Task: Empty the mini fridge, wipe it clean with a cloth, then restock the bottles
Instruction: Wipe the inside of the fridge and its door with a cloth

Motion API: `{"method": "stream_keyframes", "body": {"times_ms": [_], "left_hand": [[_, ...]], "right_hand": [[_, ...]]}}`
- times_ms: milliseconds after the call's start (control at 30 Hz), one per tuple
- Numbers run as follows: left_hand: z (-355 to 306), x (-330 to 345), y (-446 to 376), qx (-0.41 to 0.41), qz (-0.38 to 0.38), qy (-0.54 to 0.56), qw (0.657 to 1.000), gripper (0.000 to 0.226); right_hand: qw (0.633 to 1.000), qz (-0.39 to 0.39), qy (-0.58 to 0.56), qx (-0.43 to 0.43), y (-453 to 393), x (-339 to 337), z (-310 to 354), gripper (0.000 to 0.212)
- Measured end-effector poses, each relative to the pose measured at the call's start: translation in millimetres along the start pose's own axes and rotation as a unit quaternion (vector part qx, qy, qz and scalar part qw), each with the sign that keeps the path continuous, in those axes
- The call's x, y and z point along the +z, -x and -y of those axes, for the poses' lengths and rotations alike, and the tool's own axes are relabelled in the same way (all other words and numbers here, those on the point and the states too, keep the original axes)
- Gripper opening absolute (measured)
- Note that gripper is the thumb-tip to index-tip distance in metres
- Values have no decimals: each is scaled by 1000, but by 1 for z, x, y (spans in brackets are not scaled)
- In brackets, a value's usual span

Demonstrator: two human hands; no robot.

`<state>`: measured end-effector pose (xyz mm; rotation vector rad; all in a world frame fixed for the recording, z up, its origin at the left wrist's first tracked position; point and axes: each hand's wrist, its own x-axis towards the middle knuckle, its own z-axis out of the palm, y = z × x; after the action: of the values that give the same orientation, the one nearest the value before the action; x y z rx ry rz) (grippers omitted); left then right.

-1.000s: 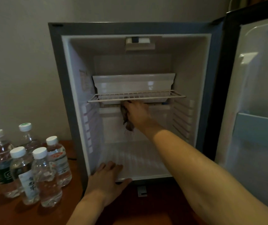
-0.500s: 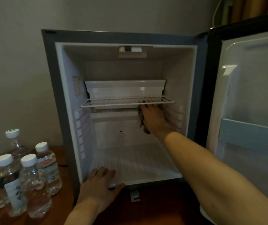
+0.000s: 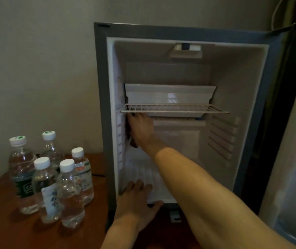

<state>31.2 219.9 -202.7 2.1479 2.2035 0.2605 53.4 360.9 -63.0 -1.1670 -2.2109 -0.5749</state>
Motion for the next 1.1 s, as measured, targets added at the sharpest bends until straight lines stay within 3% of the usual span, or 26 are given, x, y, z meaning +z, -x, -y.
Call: {"method": "stream_keyframes", "body": {"times_ms": [67, 333, 367, 467, 500, 567, 700, 867, 1100], "left_hand": [[-1, -1, 0, -4, 8, -6, 1000, 71], [-7, -8, 5, -21, 6, -11, 1000, 69], [-8, -8, 5, -20, 4, -12, 1000, 68], [-8, -5, 5, -19, -2, -20, 1000, 70], [-7, -4, 5, -20, -3, -25, 999, 71], [-7, -4, 5, -23, -7, -30, 999, 71], [-7, -3, 5, -23, -11, -25, 999, 72], [-4, -1, 4, -13, -23, -25, 999, 70], [-1, 1, 5, -2, -45, -20, 999, 66]], "right_hand": [[1000, 3, 24, -21, 0, 0, -10, 75], [999, 40, 30, -19, 18, -23, -71, 74], [999, 40, 23, -17, 24, -28, -83, 71], [1000, 20, -4, 6, 42, -35, -122, 35], [1000, 12, -4, 15, 47, -36, -136, 33], [999, 21, 6, 36, 55, -41, -157, 38], [990, 74, 95, 73, 57, -41, -169, 76], [985, 78, 119, 94, 54, -34, -163, 83], [981, 74, 149, 102, 49, -29, -145, 70]]}}
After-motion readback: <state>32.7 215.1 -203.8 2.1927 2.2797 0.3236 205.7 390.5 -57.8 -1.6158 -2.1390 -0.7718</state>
